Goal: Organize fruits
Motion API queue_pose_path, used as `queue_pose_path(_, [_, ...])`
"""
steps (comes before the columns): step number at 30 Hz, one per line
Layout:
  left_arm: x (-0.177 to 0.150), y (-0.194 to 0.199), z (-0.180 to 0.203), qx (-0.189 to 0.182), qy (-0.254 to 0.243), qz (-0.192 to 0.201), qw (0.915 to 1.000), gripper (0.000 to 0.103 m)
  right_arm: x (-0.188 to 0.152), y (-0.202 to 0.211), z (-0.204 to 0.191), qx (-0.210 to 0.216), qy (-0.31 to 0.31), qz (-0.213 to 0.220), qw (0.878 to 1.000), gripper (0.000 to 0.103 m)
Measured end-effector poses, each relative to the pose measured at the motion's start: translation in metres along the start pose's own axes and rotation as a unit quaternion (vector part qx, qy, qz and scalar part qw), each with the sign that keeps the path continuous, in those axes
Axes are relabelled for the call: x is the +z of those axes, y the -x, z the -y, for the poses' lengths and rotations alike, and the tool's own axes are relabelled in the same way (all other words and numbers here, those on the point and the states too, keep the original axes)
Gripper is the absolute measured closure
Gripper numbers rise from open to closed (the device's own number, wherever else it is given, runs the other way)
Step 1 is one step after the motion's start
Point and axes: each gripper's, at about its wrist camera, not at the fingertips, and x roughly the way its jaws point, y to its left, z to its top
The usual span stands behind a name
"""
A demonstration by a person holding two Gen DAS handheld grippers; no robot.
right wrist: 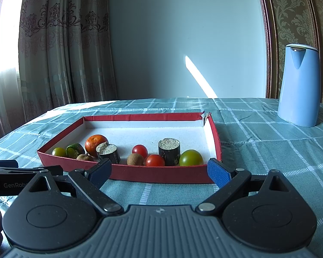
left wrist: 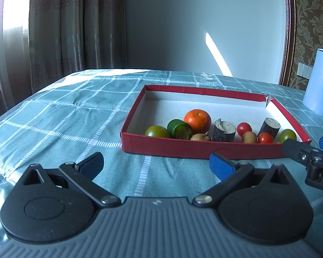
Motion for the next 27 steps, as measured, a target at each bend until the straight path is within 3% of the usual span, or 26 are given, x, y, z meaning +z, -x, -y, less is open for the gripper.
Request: queue_pose_path(27, [-0.0004, -0.0011, -0.0016, -0.002, 0.0, -0.004, 1.0, 0.0, -0.0003, -0.0004, 0.0006, -0.001, 0.0, -0.002, 1.0, 0.007])
